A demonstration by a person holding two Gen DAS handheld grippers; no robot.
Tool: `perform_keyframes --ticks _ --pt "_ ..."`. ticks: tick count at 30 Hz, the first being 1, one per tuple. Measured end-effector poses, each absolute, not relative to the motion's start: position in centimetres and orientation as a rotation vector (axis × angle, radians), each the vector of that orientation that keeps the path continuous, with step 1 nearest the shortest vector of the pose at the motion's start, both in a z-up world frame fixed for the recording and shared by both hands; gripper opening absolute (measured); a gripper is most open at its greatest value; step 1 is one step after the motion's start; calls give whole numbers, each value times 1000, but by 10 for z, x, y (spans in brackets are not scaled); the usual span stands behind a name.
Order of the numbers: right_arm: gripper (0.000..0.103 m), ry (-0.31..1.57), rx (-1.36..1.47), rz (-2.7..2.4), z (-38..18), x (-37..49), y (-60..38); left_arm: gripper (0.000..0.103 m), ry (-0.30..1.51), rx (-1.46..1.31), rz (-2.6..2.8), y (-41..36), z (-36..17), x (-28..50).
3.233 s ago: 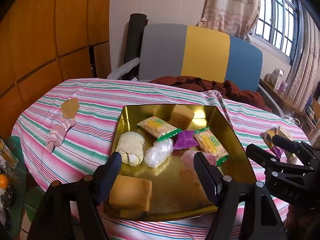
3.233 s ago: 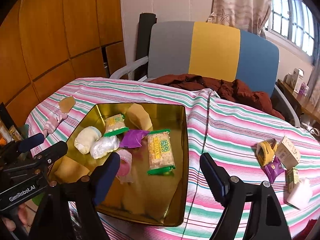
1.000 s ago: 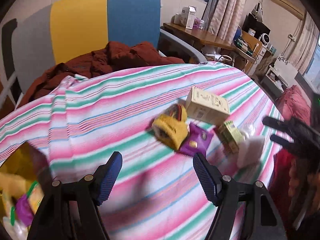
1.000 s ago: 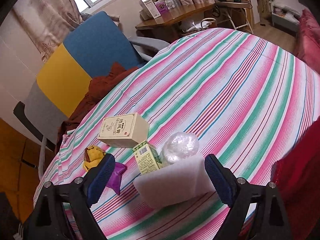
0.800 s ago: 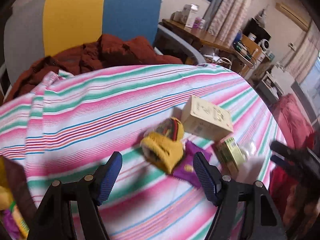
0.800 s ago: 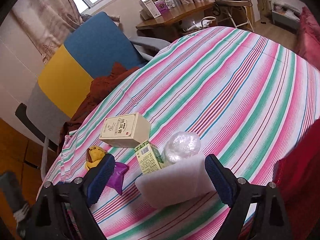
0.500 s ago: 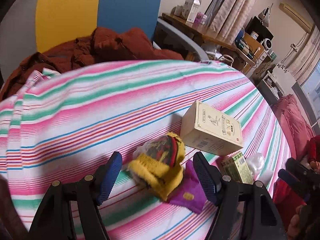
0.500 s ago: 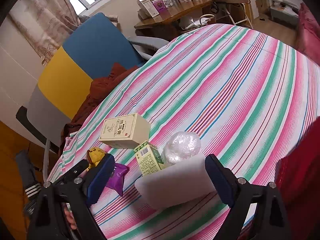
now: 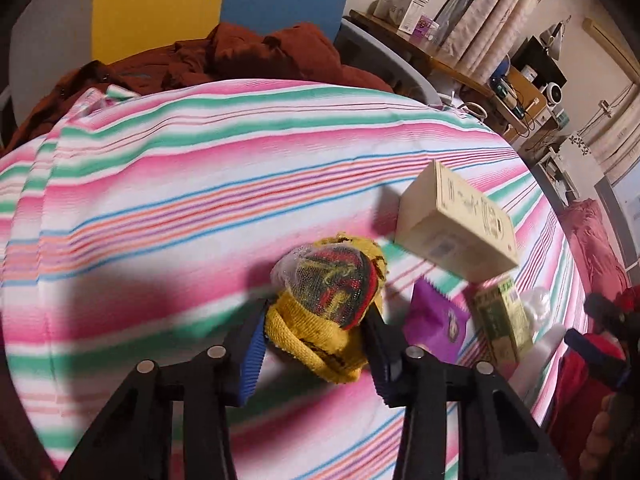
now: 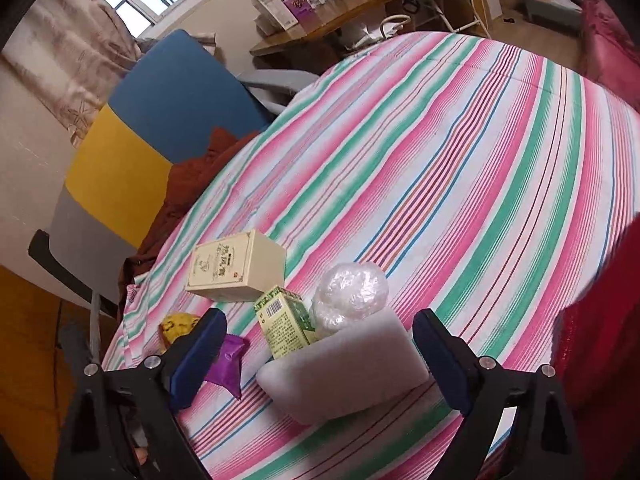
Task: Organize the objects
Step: 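Grasp the yellow knit sock with left tool while right tool grasps the white foam block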
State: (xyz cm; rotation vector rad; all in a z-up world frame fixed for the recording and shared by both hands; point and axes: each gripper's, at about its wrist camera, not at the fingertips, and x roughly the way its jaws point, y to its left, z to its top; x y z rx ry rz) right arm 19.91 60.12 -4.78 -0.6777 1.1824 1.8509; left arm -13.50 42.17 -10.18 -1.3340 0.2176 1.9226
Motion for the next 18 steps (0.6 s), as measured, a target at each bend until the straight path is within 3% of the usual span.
perform_keyframes --ticks 18 --pt "98 1239 -858 1878 -51 181 577 43 280 -1277 1931 332 -95 -41"
